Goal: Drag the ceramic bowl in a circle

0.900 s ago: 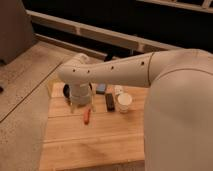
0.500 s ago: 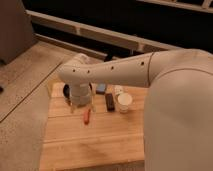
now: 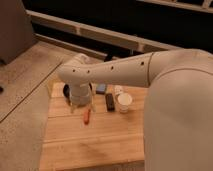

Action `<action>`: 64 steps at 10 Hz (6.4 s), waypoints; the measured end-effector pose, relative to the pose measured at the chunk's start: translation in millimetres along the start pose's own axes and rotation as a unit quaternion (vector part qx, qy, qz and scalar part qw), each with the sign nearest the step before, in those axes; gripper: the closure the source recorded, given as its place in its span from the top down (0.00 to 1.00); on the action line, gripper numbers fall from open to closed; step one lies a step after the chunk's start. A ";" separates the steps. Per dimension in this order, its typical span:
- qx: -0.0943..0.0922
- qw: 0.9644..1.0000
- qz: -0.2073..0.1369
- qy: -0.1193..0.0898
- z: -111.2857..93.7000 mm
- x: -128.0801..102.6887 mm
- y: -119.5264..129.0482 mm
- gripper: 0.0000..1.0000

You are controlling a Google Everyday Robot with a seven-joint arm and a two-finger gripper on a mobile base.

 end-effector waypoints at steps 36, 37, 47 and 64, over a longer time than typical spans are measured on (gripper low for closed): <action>-0.052 0.995 -0.072 -0.045 58.0 -236.9 -52.2 0.65; -0.047 0.993 -0.087 -0.061 57.3 -243.8 -47.0 0.65; -0.029 0.992 -0.108 -0.061 74.4 -236.5 -35.2 0.65; -0.056 0.996 -0.074 0.016 149.9 -236.2 -18.4 0.02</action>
